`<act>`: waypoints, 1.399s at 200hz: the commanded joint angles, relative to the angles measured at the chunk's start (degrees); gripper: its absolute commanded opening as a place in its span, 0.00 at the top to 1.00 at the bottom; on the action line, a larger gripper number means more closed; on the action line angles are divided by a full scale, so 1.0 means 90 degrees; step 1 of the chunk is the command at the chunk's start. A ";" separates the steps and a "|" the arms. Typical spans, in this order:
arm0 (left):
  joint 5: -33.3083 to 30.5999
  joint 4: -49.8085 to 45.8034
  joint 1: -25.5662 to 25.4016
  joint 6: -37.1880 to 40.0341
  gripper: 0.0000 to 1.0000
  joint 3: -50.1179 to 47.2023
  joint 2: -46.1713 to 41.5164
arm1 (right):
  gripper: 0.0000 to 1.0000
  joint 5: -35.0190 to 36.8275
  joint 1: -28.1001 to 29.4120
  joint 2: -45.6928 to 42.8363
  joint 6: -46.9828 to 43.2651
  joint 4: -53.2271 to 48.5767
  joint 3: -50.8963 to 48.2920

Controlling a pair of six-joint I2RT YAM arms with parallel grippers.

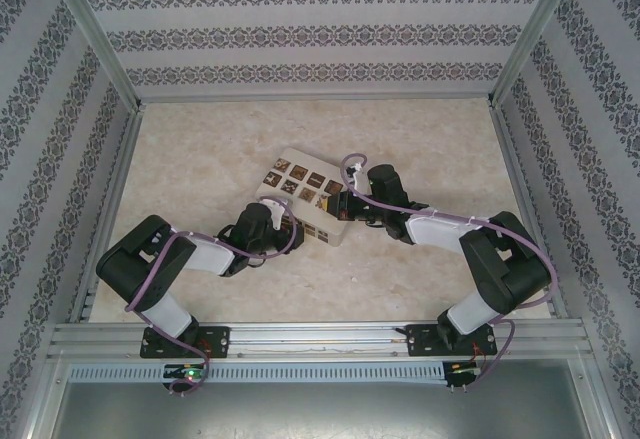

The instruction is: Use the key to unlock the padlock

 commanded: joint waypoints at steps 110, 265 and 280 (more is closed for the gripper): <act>-0.0207 0.0312 -0.0208 -0.0142 0.70 0.0372 -0.0066 | 1.00 0.0158 0.0128 0.0064 -0.0083 -0.0676 -0.0168; 0.0414 -0.1139 -0.0265 -0.1885 0.78 0.0665 -0.0907 | 1.00 0.0635 0.0128 -0.1559 -0.0770 -0.0684 -0.0573; 0.0447 -0.1401 -0.0275 -0.1977 0.78 0.0784 -0.0998 | 1.00 0.0726 0.0138 -0.1925 -0.0936 -0.0694 -0.0772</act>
